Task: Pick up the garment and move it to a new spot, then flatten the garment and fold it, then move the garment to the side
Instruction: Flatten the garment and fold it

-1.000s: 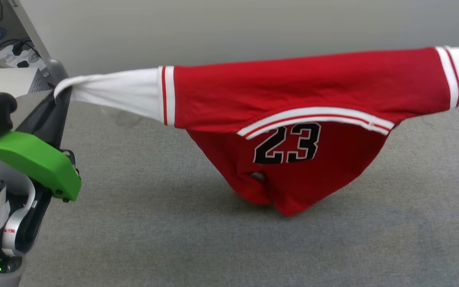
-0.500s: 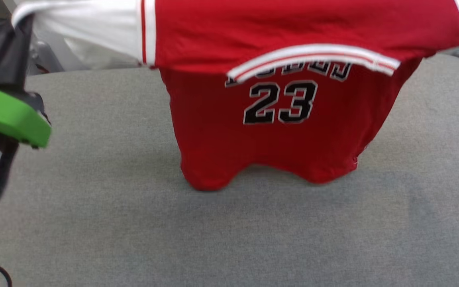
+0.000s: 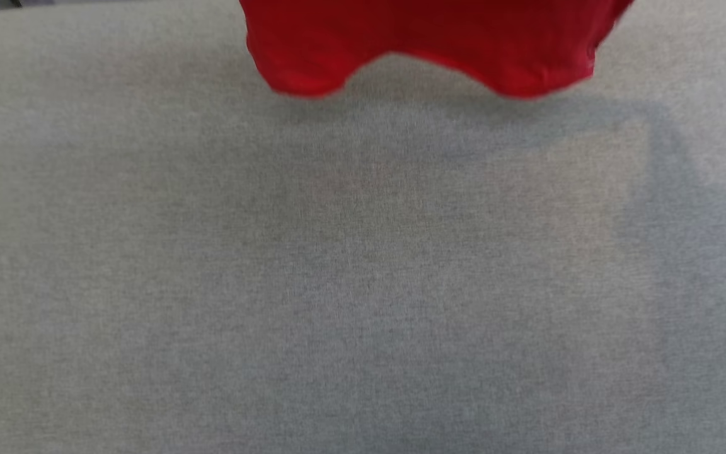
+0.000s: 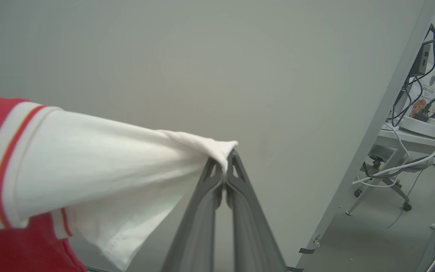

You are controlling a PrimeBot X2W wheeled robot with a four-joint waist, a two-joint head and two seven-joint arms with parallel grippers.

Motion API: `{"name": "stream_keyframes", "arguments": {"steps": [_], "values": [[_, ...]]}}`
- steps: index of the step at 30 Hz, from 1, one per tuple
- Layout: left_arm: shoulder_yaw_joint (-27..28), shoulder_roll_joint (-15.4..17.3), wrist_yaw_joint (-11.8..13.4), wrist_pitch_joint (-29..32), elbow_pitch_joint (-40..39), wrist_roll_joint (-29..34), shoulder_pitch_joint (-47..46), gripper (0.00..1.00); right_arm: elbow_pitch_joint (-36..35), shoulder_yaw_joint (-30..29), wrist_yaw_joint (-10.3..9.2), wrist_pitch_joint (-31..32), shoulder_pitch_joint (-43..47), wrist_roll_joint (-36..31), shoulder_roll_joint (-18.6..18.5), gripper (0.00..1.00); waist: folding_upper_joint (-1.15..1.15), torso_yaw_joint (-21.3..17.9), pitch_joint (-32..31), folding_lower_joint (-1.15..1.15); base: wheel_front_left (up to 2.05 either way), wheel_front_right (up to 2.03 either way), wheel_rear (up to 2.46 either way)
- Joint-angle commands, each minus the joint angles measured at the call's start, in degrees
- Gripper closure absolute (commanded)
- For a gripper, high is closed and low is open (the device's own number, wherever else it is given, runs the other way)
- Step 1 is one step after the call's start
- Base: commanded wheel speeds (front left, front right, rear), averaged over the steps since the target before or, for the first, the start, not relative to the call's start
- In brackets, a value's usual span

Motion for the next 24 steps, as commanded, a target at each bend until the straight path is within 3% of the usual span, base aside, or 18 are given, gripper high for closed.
{"name": "stream_keyframes", "arguments": {"steps": [1, 14, 19, 24], "values": [[0.1, -0.1, 0.0, -0.6, 2.0, 0.5, -3.4, 1.0, 1.5, 0.3, -0.11, -0.9, -2.7, -1.1, 0.4, 1.0, 0.0, 0.0, 8.7, 0.0, 0.0, 0.0, 0.0], [-4.7, -6.5, -1.2, -10.8, 23.4, 4.6, -28.9, 1.0, 17.8, 0.9, -0.11, -16.3, -24.3, -10.6, 6.8, 1.0, 0.0, 1.4, 20.7, 0.0, 0.0, 0.0, 0.0], [-5.8, -8.1, -1.4, -15.8, 29.4, 5.4, -32.2, 1.0, 23.2, 0.2, -0.11, -21.0, -26.6, -12.3, 8.3, 1.0, 0.0, 2.3, 22.2, 0.0, 0.0, 0.0, 0.0], [-7.3, -9.3, -2.0, -20.1, 34.5, 4.4, -29.4, 1.0, 27.9, 1.6, -0.11, -23.9, -24.5, -11.8, 9.4, 1.0, 0.0, 3.2, 21.9, 0.0, 0.0, 0.0, 0.0]]}}
